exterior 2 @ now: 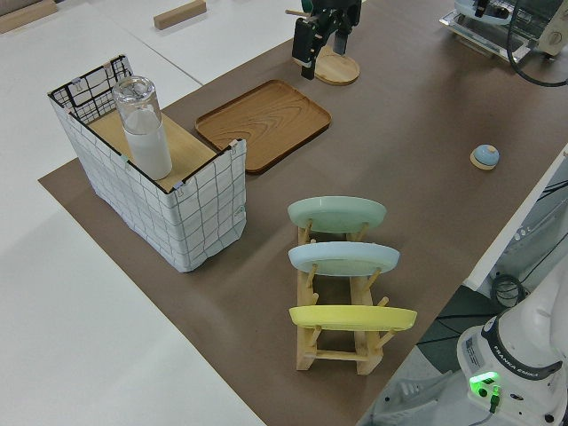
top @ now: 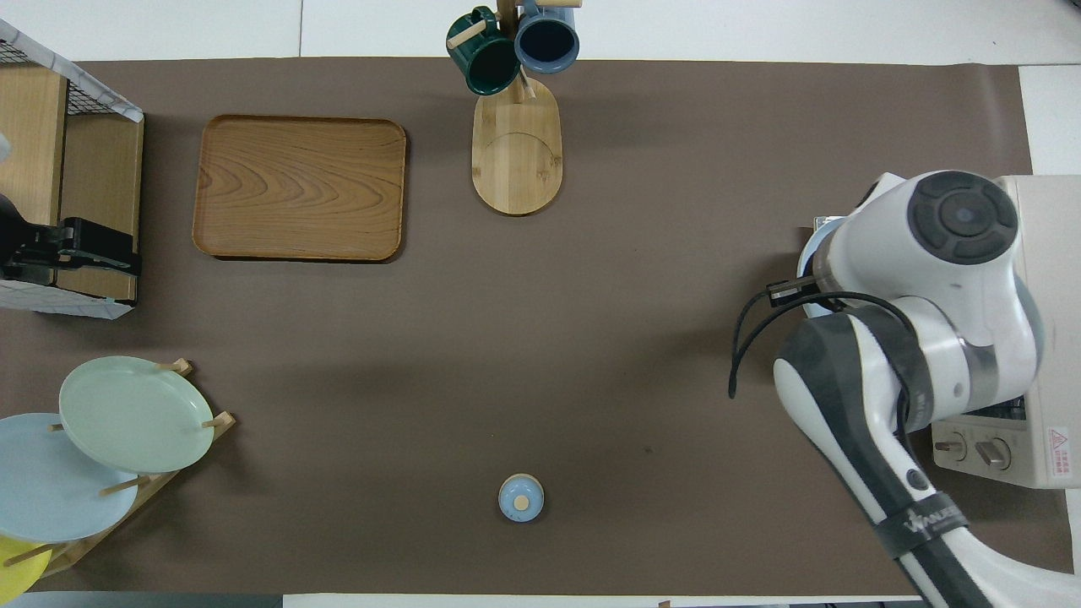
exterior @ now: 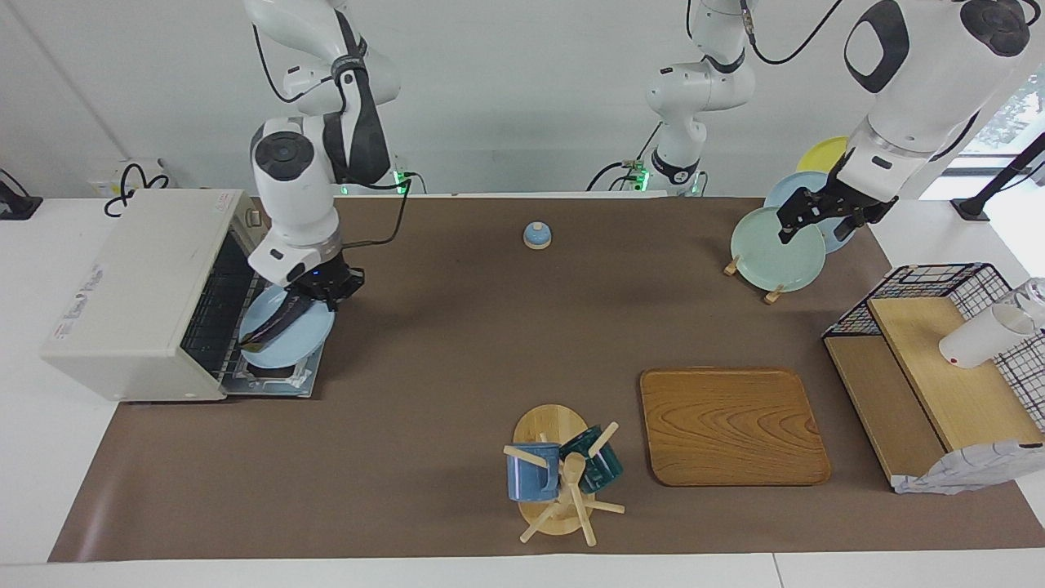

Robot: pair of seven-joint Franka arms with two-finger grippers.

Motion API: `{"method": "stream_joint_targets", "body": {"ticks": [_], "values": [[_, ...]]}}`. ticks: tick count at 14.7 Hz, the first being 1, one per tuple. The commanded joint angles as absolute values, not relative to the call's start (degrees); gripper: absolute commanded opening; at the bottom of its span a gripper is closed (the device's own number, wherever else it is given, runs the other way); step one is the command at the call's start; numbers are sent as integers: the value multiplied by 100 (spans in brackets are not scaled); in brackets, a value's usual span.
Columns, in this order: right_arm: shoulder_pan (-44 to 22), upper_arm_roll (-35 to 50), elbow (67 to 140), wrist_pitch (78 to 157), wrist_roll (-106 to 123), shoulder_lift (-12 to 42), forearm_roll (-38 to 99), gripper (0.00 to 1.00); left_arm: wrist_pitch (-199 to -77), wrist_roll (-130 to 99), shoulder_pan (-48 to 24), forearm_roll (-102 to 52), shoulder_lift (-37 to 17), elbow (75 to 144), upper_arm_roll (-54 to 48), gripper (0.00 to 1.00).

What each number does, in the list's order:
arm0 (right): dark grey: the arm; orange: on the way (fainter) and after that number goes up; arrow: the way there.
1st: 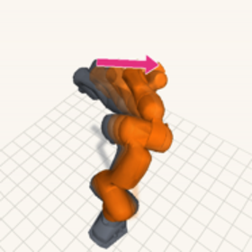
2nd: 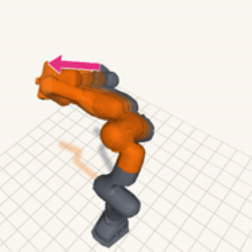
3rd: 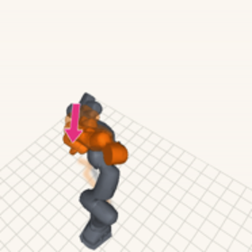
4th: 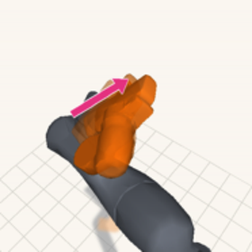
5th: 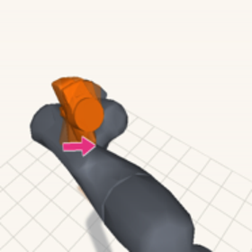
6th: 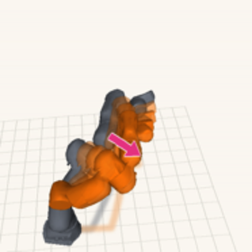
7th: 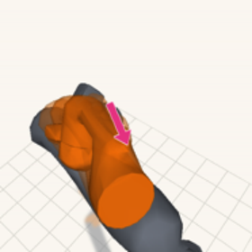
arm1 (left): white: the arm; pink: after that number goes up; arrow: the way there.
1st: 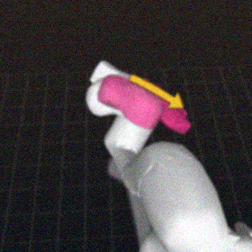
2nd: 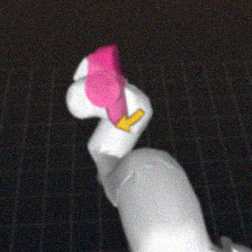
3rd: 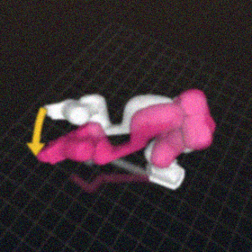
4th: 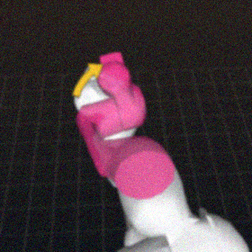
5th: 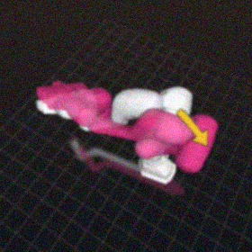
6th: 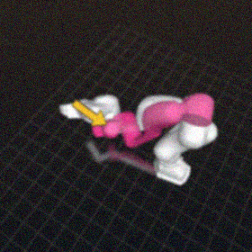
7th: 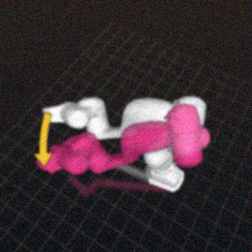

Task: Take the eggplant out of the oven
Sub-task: 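Pull the plate with the eggplant out of the oven with the right gripper, then lower the plate onto the table center and open the right gripper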

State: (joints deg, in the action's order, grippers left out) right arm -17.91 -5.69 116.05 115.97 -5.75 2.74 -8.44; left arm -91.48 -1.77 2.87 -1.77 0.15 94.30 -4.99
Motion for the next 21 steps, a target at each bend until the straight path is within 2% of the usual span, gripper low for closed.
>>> {"method": "stream_joint_targets", "body": {"ticks": [1, 6, 10, 12, 14, 21], "values": [[-2406, -580, 11050, 11032, -1219, 457, -1063, 0, -9246, -211, 351, -141, 132, 9536, -545, 100], [-3583, -536, 10479, 10714, -2344, 807, -958, 0, -9246, -220, 448, -141, 123, 9527, -545, 100], [-4393, -536, 9135, 10495, -3119, 1966, -669, 0, -9272, -158, 580, -149, 114, 9510, -545, 100], [-4736, -536, 8781, 10721, -3732, 2511, -685, 0, -9351, -115, 580, -149, 114, 9518, -545, 100], [-4973, -492, 8920, 11562, -3858, 2724, -598, 0, -9483, 0, 580, -149, 105, 9519, -545, 100], [-5054, -483, 9570, 12663, -4085, 2707, -528, 0, -9518, 9, 633, -149, 97, 9527, -545, 100]]}}
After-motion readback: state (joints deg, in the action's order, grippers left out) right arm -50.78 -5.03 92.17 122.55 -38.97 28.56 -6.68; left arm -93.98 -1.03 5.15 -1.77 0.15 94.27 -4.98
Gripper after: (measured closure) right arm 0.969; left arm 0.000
